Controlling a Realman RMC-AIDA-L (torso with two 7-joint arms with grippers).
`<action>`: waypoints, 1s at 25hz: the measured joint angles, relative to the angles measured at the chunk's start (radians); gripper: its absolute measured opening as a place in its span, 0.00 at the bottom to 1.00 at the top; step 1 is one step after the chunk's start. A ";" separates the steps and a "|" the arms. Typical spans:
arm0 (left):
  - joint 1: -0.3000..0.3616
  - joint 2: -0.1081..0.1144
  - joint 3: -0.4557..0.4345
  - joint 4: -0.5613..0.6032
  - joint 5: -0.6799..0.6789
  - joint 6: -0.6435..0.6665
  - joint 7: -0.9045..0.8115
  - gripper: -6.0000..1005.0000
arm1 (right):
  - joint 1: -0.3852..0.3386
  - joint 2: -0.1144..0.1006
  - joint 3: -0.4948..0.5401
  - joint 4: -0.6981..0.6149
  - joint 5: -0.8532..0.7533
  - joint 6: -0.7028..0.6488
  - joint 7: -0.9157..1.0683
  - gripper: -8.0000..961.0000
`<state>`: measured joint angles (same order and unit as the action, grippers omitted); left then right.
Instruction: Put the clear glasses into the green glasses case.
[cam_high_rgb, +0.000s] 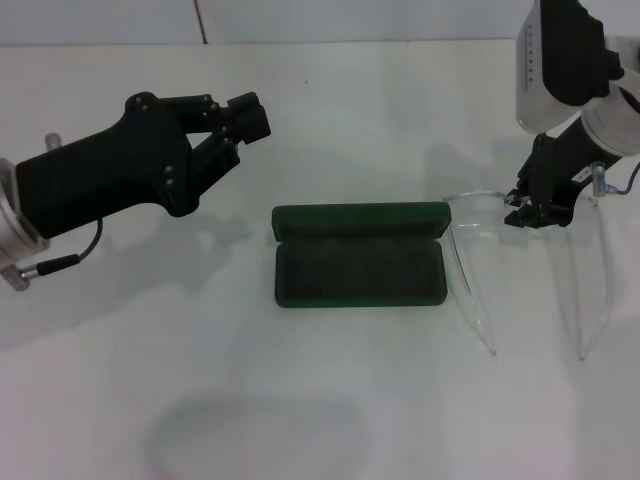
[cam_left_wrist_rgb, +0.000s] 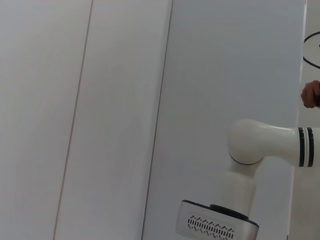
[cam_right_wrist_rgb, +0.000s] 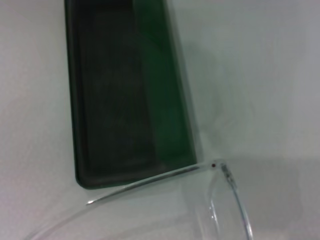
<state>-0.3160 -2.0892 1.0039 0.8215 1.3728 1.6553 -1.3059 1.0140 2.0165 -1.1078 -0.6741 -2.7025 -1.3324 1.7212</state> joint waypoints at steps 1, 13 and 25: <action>0.000 0.000 0.000 -0.002 0.000 0.000 0.000 0.11 | 0.000 0.000 0.001 -0.001 0.000 0.000 0.005 0.40; 0.019 0.002 -0.007 -0.010 -0.007 0.024 0.002 0.11 | -0.014 -0.002 0.002 -0.056 0.011 -0.050 0.020 0.13; 0.028 0.007 -0.008 -0.006 -0.031 0.075 -0.030 0.11 | -0.202 -0.003 0.007 -0.506 0.120 -0.315 0.092 0.13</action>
<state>-0.2883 -2.0823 0.9957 0.8152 1.3416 1.7304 -1.3359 0.8118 2.0138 -1.1012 -1.1802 -2.5820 -1.6474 1.8128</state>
